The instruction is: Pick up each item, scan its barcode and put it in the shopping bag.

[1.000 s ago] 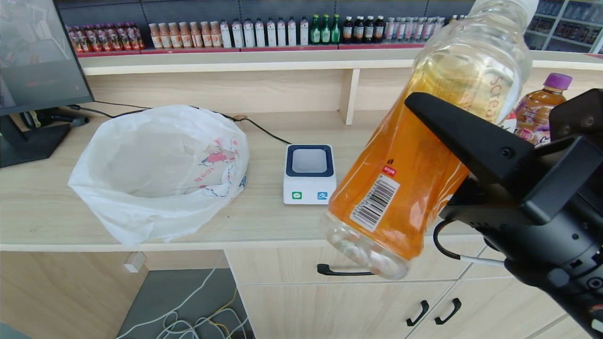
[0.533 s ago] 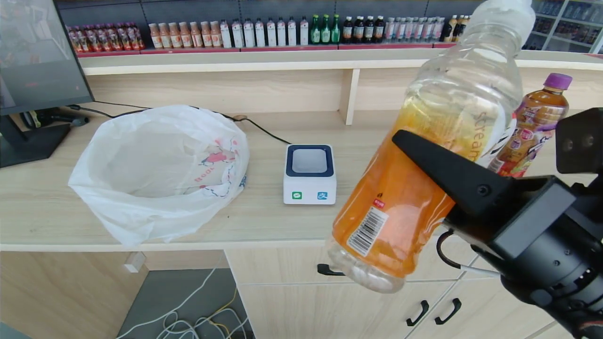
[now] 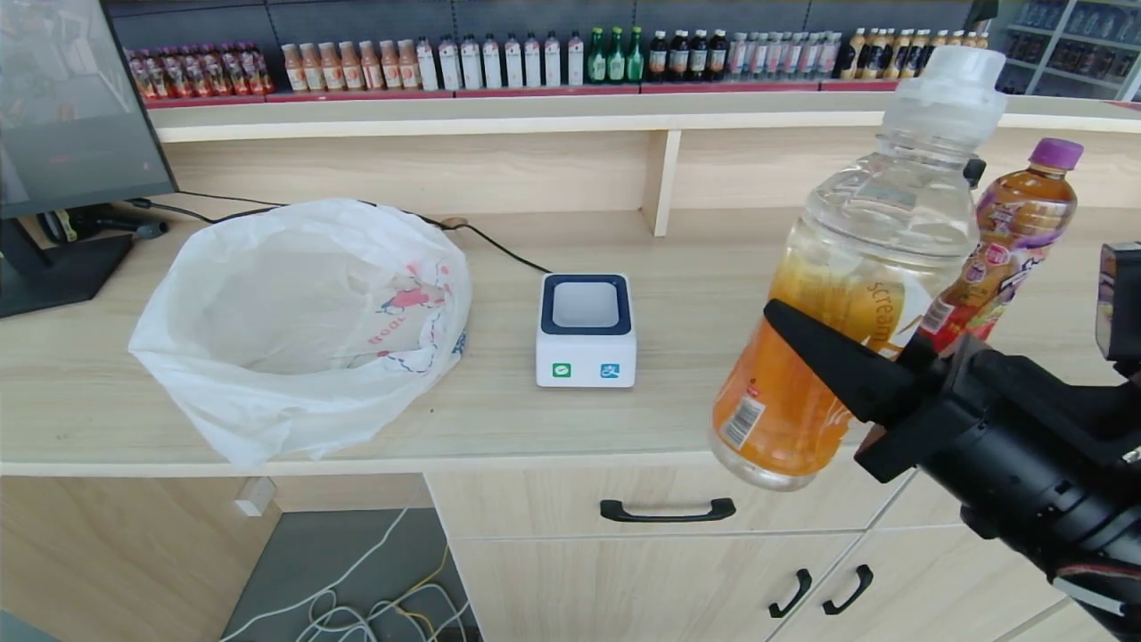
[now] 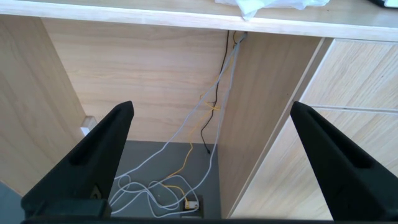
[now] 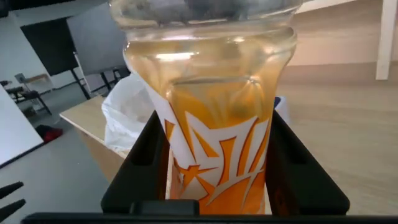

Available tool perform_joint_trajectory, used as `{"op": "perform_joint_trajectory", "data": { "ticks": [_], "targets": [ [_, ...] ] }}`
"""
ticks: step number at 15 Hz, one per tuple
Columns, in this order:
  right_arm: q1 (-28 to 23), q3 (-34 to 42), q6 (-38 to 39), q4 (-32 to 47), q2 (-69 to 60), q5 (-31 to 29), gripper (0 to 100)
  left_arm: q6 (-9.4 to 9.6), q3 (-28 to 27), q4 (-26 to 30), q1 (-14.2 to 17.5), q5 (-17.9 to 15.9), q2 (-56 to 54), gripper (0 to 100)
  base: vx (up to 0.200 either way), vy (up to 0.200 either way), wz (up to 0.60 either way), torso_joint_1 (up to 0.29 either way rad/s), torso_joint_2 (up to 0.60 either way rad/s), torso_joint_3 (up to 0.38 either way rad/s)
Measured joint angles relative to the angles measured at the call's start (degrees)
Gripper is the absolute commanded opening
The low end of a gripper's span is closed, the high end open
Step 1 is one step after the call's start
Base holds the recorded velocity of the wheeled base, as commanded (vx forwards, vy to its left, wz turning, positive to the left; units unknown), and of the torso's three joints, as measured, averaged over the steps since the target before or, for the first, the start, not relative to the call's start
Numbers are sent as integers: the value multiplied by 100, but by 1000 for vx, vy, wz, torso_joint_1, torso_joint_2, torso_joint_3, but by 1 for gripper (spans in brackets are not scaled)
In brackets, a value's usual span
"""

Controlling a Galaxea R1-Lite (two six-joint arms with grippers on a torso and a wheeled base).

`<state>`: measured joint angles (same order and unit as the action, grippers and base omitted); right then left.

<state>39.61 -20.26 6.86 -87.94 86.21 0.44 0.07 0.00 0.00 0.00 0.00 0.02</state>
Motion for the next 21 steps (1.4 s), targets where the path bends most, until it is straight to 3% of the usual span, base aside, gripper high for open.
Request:
{"op": "perform_joint_trajectory", "data": {
  "ticks": [6, 9, 18, 21],
  "targets": [
    [-1058, 185, -1131, 27, -173, -255, 0, 11, 0, 0, -2, 0, 0, 100, 0, 0, 0, 0, 0, 0],
    [-1163, -5, -1135, 49, -187, -640, 0, 11, 0, 0, 0, 0, 0, 100, 0, 0, 0, 0, 0, 0],
    [-1276, -123, -1072, -9, -168, -590, 0, -5, 0, 2, 0, 0, 0, 100, 0, 0, 0, 0, 0, 0],
    [-1274, -219, -1030, -22, -74, -585, 0, 0, 0, 0, 0, 0, 0, 100, 0, 200, 0, -6, 1, 2]
  ]
}}
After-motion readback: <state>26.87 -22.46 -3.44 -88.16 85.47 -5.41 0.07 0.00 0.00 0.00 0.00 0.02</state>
